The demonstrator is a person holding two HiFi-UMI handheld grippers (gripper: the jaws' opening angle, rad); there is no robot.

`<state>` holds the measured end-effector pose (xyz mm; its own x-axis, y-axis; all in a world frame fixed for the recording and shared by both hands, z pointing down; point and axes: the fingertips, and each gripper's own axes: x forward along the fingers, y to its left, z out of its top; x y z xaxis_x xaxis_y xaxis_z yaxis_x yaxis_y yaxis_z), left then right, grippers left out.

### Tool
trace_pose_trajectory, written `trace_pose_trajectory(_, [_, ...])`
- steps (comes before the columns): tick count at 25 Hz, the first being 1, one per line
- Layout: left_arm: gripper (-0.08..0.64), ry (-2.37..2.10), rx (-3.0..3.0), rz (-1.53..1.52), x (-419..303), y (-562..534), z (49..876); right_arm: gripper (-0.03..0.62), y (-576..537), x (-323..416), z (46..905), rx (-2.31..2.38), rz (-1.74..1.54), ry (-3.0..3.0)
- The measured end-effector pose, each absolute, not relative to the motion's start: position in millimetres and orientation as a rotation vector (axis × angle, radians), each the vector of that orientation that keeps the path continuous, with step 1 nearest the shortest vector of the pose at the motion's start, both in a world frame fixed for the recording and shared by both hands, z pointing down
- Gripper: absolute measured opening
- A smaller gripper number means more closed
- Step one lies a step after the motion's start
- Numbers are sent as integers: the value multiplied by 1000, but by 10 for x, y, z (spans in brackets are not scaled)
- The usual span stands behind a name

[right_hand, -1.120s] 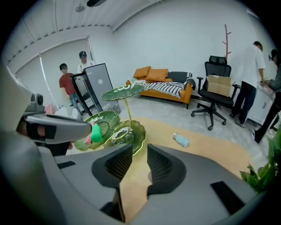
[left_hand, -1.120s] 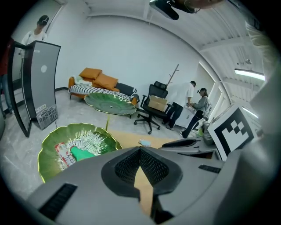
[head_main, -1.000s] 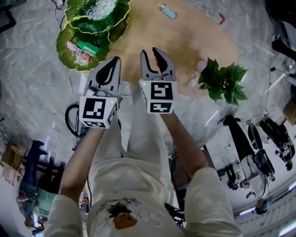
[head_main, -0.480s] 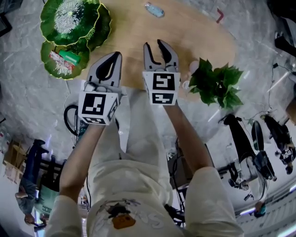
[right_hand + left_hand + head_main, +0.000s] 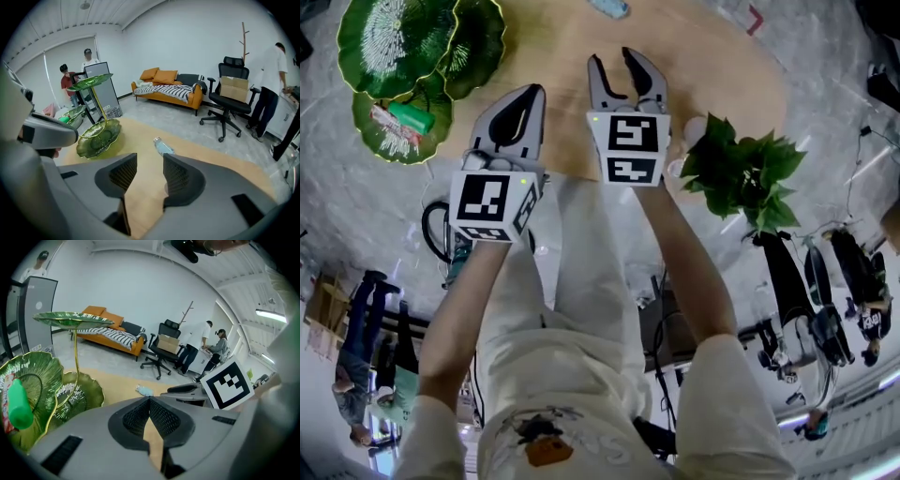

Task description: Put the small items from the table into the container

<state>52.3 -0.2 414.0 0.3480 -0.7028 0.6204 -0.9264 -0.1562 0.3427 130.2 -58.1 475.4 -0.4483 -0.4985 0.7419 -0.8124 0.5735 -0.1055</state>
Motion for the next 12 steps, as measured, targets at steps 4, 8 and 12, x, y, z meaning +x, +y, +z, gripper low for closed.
trace_pose_trajectory(4, [0, -1419, 1910, 417, 575, 42, 4275, 170, -610, 1345, 4906, 1045, 588, -2122])
trace_pose_trajectory(8, [0, -1432, 1889, 412, 584, 56, 4360, 196, -612, 1371, 5030, 1037, 553, -2122])
trace_pose_trajectory(12, [0, -1438, 1879, 400, 579, 47, 4445, 218, -638, 1374, 5151, 1022, 545, -2125])
